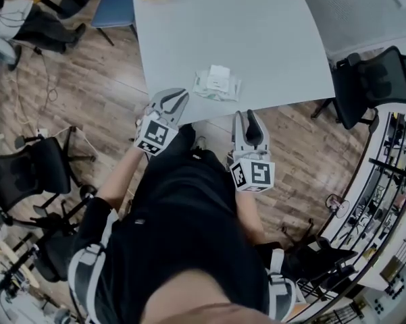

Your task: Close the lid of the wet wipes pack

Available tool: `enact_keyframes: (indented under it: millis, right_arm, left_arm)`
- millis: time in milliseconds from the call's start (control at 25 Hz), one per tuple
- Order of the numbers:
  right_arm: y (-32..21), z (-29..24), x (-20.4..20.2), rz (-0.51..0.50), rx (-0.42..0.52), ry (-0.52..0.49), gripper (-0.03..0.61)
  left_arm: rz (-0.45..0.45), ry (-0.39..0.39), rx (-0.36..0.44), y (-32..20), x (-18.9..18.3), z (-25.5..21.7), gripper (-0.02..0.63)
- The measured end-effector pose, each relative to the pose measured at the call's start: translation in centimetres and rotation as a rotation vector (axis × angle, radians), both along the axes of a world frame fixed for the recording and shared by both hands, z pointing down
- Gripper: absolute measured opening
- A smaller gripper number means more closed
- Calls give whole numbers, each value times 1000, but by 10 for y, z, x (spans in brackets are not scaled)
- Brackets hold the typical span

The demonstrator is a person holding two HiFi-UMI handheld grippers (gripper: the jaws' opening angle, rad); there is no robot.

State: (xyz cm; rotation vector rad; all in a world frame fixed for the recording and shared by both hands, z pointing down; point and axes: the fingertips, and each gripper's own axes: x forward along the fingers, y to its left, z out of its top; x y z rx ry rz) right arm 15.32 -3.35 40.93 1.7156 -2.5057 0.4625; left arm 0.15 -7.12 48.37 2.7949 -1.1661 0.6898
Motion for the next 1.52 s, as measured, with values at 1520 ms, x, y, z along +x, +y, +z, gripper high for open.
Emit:
enact_keyframes:
  millis: [1520]
  right_arm:
    - [-203, 161, -31, -496, -428, 296, 147]
  left_arm:
    - [710, -593, -351, -88, 55, 289, 77]
